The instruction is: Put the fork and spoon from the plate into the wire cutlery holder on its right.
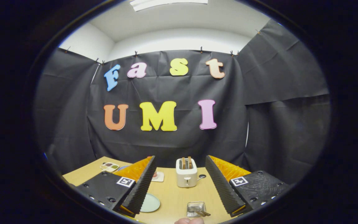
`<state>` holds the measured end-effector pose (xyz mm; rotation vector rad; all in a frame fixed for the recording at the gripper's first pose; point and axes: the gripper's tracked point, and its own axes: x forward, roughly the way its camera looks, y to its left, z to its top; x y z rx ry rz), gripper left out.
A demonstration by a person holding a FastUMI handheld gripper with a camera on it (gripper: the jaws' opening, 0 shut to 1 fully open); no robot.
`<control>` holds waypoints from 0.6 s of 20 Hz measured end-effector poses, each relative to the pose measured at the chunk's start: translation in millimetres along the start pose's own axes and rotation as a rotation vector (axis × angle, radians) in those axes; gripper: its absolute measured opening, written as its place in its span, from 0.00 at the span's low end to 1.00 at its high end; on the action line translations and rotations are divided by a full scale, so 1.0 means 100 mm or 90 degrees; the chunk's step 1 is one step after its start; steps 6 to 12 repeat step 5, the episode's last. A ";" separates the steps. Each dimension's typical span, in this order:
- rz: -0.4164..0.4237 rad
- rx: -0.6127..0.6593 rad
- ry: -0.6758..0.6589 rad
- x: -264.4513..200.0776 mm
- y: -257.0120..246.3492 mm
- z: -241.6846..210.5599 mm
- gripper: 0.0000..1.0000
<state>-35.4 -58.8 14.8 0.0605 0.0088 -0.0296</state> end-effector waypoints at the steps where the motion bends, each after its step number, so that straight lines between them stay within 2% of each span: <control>1: -0.001 -0.001 -0.003 -0.01 0.00 0.00 0.96; 12: -0.005 -0.001 0.001 0.00 -0.01 -0.01 0.96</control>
